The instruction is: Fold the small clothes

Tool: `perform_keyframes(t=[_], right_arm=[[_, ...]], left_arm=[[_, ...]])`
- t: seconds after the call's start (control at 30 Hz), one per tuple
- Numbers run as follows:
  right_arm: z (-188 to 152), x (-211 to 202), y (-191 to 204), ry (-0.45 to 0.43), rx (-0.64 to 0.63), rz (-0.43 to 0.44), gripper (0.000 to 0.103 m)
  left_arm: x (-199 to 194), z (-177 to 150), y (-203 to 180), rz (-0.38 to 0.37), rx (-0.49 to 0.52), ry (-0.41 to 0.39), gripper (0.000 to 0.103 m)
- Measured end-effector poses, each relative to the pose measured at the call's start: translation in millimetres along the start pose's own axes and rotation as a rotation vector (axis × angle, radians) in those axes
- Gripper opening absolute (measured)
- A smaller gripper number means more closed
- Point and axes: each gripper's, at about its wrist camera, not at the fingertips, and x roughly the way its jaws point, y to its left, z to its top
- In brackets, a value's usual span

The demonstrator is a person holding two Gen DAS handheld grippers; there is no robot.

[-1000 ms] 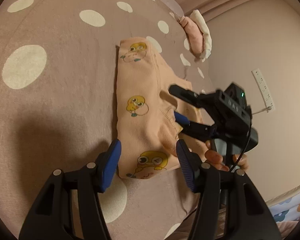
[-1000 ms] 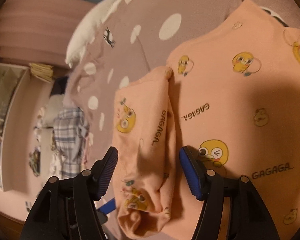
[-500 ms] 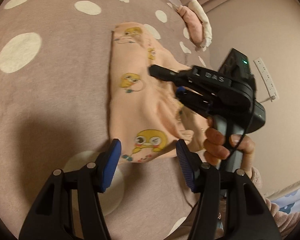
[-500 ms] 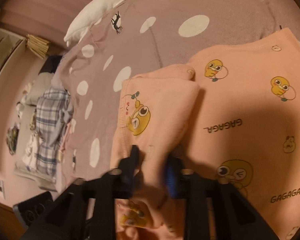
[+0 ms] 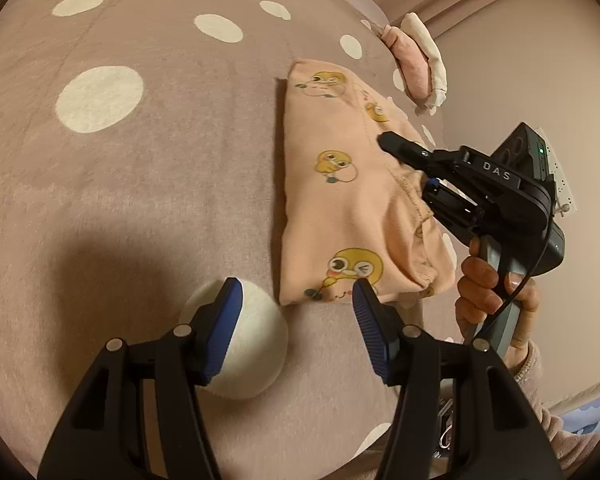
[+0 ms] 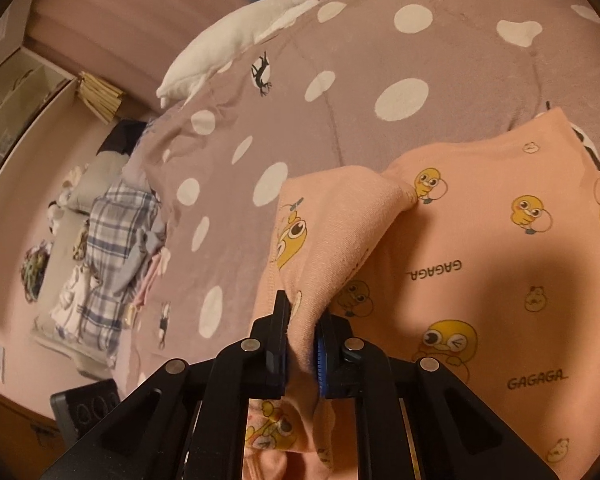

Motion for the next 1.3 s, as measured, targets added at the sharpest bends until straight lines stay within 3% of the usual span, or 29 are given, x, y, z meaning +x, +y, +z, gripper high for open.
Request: perform_keyframes(t=[0.3, 0.57, 1.3], right_arm=[[-1.7, -18.7, -6.2, -0.048, 0.026, -0.005, 0.013], [-1.8, -38.8, -11.0, -0.091, 0.032, -0.020, 0.013], [0.4, -74.4, -31.3, -0.171, 0.052, -0.060, 0.013]], left_arm=[[-11.3, -5.9, 6.0, 0.012, -0.035, -0.023, 0.063], [-16.6, -8.3, 3.1, 0.026, -0.037, -0.043, 0.075], [-5.3, -3.1, -14.2, 0.030, 0.006, -0.028, 0.075]])
